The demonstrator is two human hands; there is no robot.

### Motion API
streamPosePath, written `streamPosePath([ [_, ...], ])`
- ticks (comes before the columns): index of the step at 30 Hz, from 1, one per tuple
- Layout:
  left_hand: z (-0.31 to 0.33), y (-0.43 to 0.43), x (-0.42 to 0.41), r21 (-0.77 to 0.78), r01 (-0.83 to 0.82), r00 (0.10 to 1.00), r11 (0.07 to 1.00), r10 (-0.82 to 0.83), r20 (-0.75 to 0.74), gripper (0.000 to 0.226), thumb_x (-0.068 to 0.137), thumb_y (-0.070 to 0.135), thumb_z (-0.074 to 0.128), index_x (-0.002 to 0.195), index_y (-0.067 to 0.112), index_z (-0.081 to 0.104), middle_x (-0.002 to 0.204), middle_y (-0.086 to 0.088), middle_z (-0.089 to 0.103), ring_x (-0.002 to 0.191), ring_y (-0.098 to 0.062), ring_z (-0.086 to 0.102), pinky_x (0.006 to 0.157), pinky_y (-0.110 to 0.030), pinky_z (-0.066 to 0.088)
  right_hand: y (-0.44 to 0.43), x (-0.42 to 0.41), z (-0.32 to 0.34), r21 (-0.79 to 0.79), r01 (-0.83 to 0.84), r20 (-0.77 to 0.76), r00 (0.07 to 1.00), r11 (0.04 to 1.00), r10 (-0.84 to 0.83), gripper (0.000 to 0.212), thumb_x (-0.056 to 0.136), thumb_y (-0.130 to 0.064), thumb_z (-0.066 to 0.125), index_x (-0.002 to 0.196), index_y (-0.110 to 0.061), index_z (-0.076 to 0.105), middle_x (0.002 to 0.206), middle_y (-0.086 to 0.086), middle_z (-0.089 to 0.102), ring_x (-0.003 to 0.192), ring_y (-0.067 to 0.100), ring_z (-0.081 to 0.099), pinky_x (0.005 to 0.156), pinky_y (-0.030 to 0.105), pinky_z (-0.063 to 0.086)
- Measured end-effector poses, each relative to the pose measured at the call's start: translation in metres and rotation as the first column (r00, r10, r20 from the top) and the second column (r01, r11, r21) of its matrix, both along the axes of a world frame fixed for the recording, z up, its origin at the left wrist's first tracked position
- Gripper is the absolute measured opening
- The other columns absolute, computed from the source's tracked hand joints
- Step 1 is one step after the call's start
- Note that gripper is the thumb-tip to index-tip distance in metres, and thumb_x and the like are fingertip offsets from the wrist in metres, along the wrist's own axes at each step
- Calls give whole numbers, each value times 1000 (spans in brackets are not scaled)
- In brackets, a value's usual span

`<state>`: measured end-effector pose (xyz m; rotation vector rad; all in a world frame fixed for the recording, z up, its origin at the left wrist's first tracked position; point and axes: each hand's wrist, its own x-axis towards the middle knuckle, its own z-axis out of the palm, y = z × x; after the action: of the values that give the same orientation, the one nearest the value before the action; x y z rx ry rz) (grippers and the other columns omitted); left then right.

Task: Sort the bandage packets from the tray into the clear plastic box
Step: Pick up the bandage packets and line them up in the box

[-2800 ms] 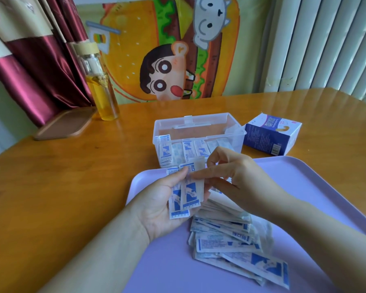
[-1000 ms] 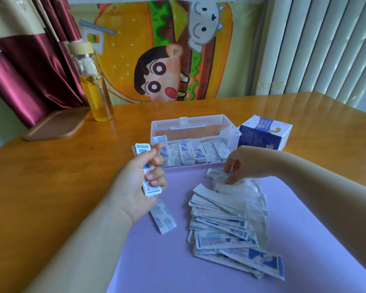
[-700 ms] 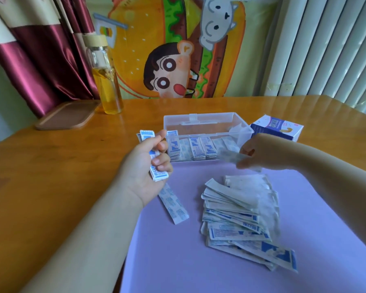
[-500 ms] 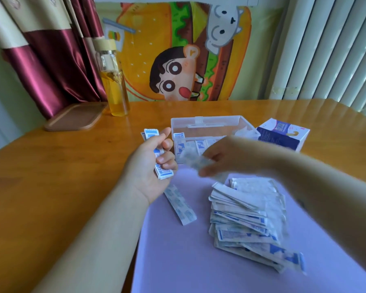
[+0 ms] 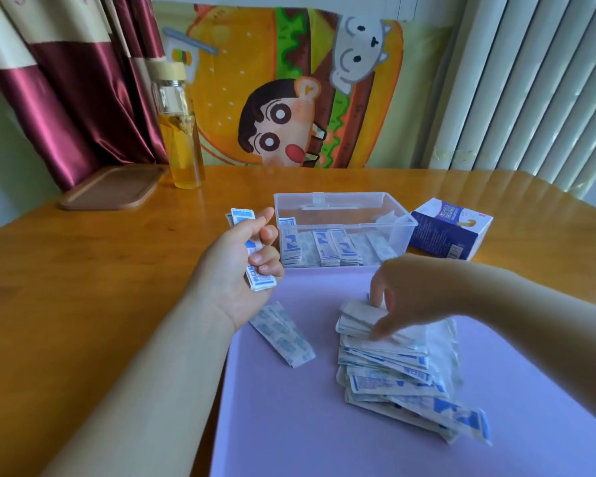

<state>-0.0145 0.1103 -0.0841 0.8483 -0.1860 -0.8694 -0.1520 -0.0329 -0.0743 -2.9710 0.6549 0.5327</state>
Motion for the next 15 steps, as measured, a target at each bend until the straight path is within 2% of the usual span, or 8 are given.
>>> streamPosePath([
  [2,-1,0,0,4,6,1000,1000,-6,1,12,97,16,44,100,14,56,61,6,44,37,-4,25,38,-13,23,-2,-3,-2,19,22,22,1000,1000,-22,52,74,-51,69,108,-12,66,88,-2,68,87,21,61,77,27,47],
  [5,-2,0,-1,19,7,1000,1000,-7,2,12,97,16,44,100,15,56,60,6,44,37,-3,26,38,-13,23,-7,-3,-3,50,38,71,997,998,-42,47,76,-43,67,102,-4,67,94,12,70,90,29,62,65,26,40],
  [8,-4,-2,-1,34,13,1000,999,-13,7,12,97,16,44,100,14,56,60,6,44,36,-3,26,38,-13,23,-14,-5,-6,53,68,134,988,996,-75,24,79,-30,59,88,-11,72,83,6,72,78,23,66,69,31,52],
  [11,-6,-3,-1,51,19,1000,999,-20,23,13,97,16,44,100,14,56,60,6,45,36,-3,26,38,-13,23,-23,-9,-7,4,73,241,968,997,-72,20,83,-22,56,91,-11,71,84,5,70,79,24,64,64,31,49],
  [13,-8,-4,-2,78,37,998,996,-41,48,14,97,16,44,100,14,57,61,7,46,36,-3,26,37,-13,24,-27,-12,-2,88,86,354,928,992,-112,16,85,-28,59,92,-22,72,83,-6,70,78,15,65,65,26,49],
  [15,-11,-6,-4,131,70,994,989,-80,71,15,96,16,46,97,15,60,65,7,46,36,-2,26,38,-14,24,-26,-14,2,275,102,472,852,956,-226,9,81,-33,66,86,-29,72,76,-13,70,72,7,64,62,20,47],
])
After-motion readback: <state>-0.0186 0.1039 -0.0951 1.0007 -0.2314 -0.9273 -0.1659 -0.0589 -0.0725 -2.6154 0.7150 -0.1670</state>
